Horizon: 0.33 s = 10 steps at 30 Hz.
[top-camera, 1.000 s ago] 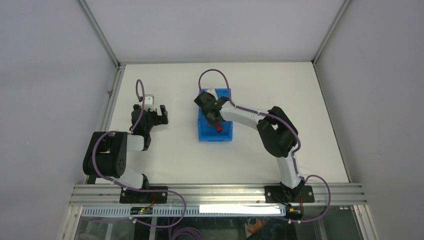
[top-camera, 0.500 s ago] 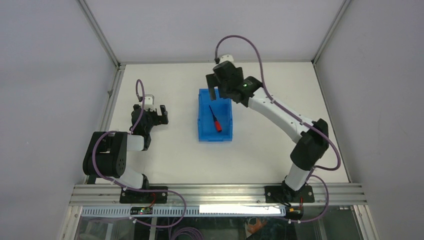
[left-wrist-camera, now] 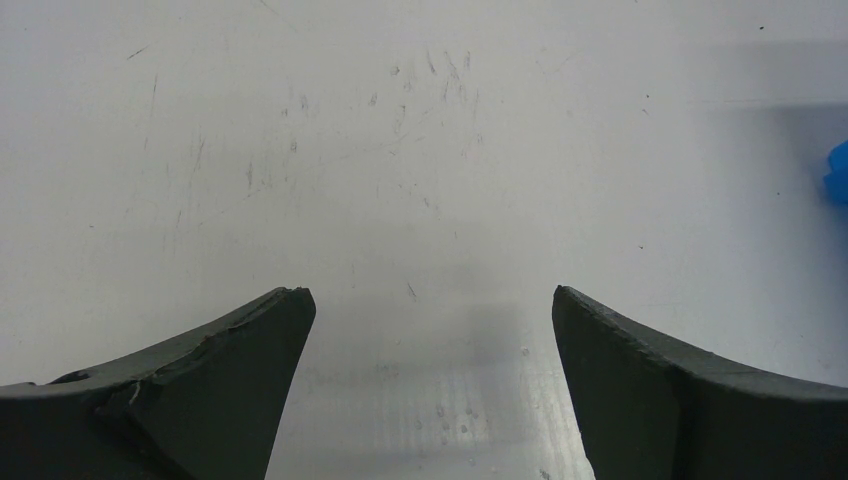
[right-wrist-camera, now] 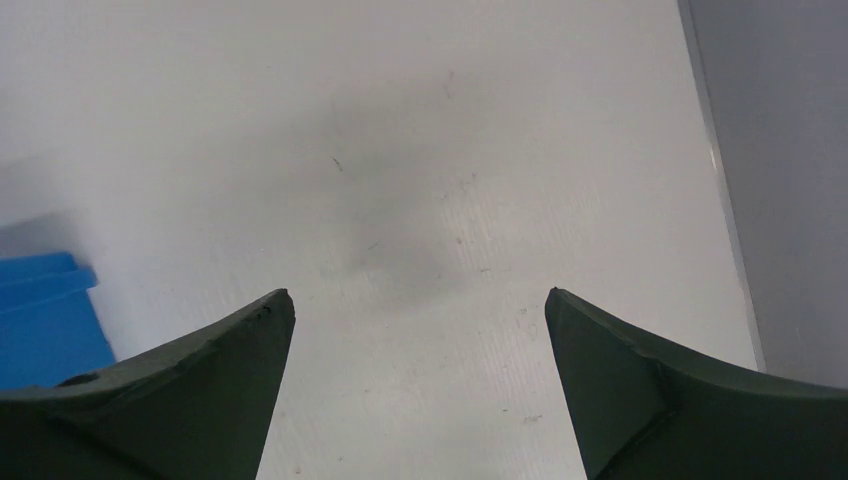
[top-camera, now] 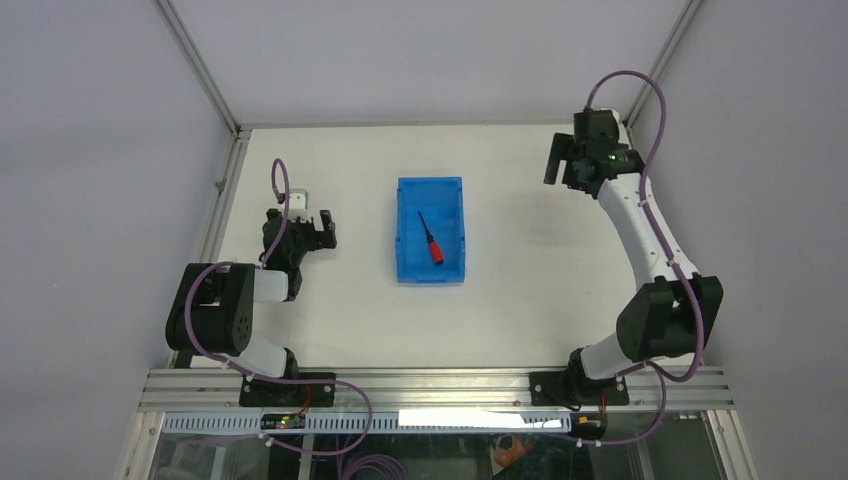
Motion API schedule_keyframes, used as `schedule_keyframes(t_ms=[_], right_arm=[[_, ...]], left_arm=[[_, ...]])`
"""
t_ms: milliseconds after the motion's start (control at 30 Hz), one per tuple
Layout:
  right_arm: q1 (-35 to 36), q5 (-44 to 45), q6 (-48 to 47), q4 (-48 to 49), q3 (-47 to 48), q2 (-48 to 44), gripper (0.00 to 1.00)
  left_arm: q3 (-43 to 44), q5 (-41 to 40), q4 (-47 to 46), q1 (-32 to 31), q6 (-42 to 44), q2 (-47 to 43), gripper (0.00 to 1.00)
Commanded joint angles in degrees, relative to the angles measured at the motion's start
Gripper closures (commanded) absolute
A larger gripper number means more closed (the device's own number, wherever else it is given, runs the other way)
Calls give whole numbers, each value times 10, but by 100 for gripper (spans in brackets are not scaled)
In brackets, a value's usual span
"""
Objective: Put the screwdriver in the bin
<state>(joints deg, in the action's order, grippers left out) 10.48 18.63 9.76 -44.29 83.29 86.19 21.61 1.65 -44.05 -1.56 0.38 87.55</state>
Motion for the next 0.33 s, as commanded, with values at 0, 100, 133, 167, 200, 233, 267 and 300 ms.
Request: schedule_keyframes(t_ms=[0,100,133,167,200,233,267,300], right_arm=[[-47,-21,3,-7,-23,-38,1],[-61,-29,4,11,-50,-54,1],[-63,-45,2,23,-62,-60,1],[-66,-58,4,31,-71,-66,1],[-67,-62,7,35,-78,-69,1],[-68,-61,11,37,-82,-72,1],[-68,-60,13,41,-89,-72,1],[-69,-60,13,54,-99,-74,1]], left_arm=[[3,6,-22,-6,-9,-12,1],[3,6,-22,-6,-9,-12,1],[3,6,-21,-7,-9,-12,1],[3,6,-21,-7,-9,-12,1],[3,6,-22,-7,-9,-12,1],[3,6,-22,-7,-9,-12,1],[3,6,-22,-7,-9,-12,1],[3,6,-22,-7,-9,-12,1]])
